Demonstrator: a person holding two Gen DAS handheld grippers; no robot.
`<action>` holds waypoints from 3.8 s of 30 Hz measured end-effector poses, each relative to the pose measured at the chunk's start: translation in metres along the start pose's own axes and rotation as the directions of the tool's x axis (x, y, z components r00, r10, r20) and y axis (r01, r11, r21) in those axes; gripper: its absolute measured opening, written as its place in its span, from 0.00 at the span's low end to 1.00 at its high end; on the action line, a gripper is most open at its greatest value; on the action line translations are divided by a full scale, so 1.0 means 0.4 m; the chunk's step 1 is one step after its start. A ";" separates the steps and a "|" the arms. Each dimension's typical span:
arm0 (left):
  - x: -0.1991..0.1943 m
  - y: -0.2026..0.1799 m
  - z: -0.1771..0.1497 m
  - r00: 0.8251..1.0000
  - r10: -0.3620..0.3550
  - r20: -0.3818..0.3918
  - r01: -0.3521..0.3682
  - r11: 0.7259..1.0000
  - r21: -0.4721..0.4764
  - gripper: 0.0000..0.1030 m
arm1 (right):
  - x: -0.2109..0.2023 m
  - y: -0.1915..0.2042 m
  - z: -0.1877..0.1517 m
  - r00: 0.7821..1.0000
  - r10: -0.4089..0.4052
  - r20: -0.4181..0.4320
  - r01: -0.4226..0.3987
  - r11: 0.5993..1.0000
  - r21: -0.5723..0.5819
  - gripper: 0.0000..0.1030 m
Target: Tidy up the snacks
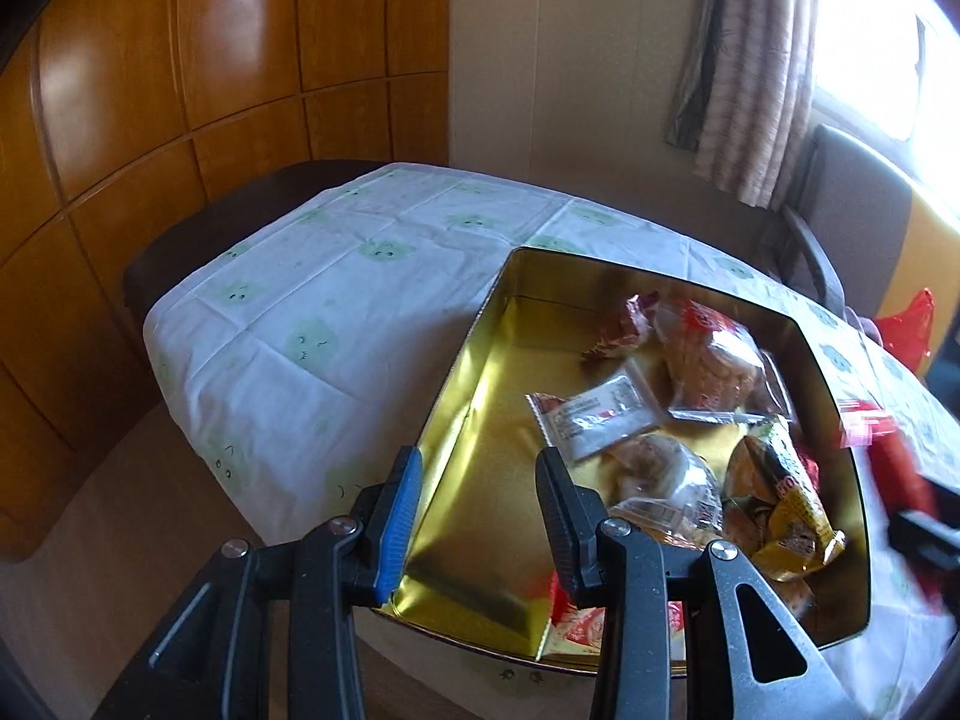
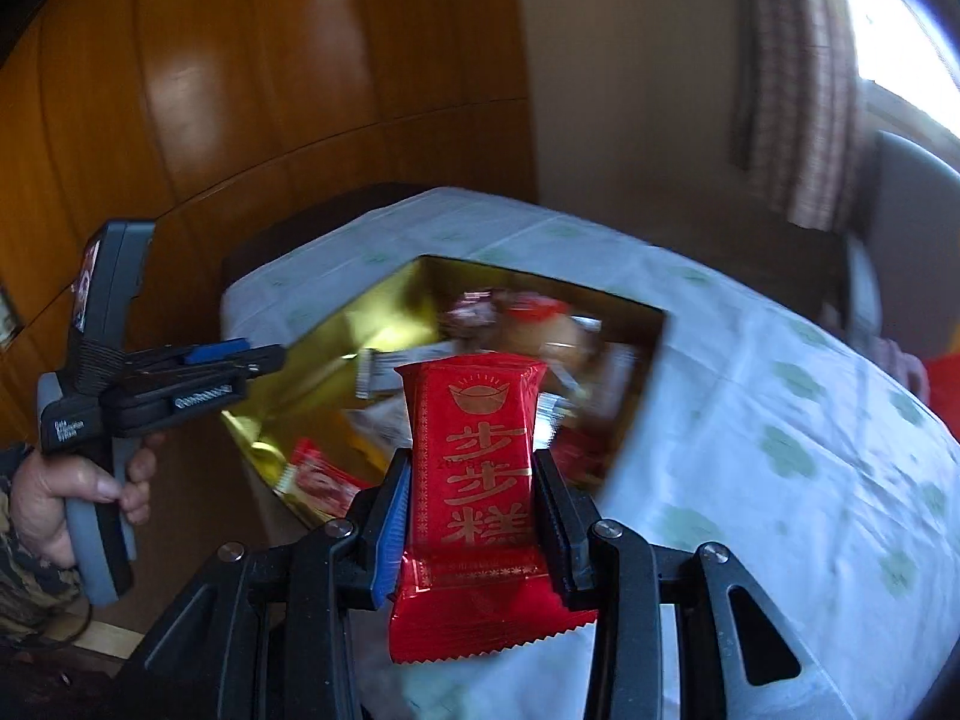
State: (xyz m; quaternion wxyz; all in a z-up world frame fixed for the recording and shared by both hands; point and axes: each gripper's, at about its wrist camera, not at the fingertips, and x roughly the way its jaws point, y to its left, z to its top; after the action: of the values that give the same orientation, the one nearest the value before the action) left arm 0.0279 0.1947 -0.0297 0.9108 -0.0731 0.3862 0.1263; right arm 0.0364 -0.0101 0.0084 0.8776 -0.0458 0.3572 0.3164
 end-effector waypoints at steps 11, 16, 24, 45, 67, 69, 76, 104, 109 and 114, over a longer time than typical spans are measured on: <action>0.030 -0.010 -0.021 0.998 -0.033 -0.046 0.033 0.999 0.003 0.39 | 0.208 0.050 0.008 0.980 0.114 -0.166 -0.116 0.993 -0.003 0.38; 0.034 -0.020 -0.027 0.998 -0.028 -0.052 0.028 1.000 0.012 0.41 | 0.199 0.065 -0.006 0.977 0.134 -0.167 -0.142 0.989 -0.034 0.28; 0.014 -0.034 -0.025 0.999 -0.025 -0.025 0.026 0.999 0.022 0.58 | 0.249 0.097 -0.016 0.981 0.060 -0.187 -0.078 0.993 -0.093 0.20; -0.105 -0.136 -0.061 0.994 -0.056 0.092 0.048 0.995 0.085 0.92 | 0.032 0.051 -0.085 0.986 -0.162 0.028 0.159 0.984 0.082 0.27; -0.131 -0.210 -0.109 0.994 -0.038 0.105 0.021 0.986 0.165 1.00 | -0.037 -0.012 -0.148 0.935 -0.352 0.037 0.338 0.921 0.195 0.35; -0.130 -0.209 -0.108 0.993 -0.040 0.107 0.022 0.986 0.166 1.00 | -0.037 -0.011 -0.148 0.935 -0.352 0.038 0.339 0.921 0.193 0.35; -0.133 -0.203 -0.107 0.992 -0.039 0.118 0.021 0.988 0.152 1.00 | -0.032 -0.004 -0.149 0.936 -0.349 0.037 0.336 0.922 0.191 0.35; -0.133 -0.194 -0.103 0.993 -0.034 0.115 0.018 0.990 0.136 1.00 | -0.029 0.003 -0.145 0.937 -0.347 0.039 0.335 0.925 0.179 0.35; -0.132 -0.192 -0.103 0.993 -0.033 0.112 0.018 0.991 0.133 1.00 | -0.027 0.004 -0.145 0.937 -0.347 0.036 0.335 0.925 0.178 0.35; -0.130 -0.191 -0.104 0.994 -0.033 0.109 0.018 0.991 0.131 1.00 | -0.026 0.005 -0.147 0.938 -0.345 0.035 0.335 0.926 0.175 0.35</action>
State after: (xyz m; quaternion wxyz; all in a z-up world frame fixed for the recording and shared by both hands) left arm -0.0135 0.1028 -0.0181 0.9351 -0.0114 0.3416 0.0932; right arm -0.0056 -0.0320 -0.0278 0.9310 -0.0233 0.3402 0.1298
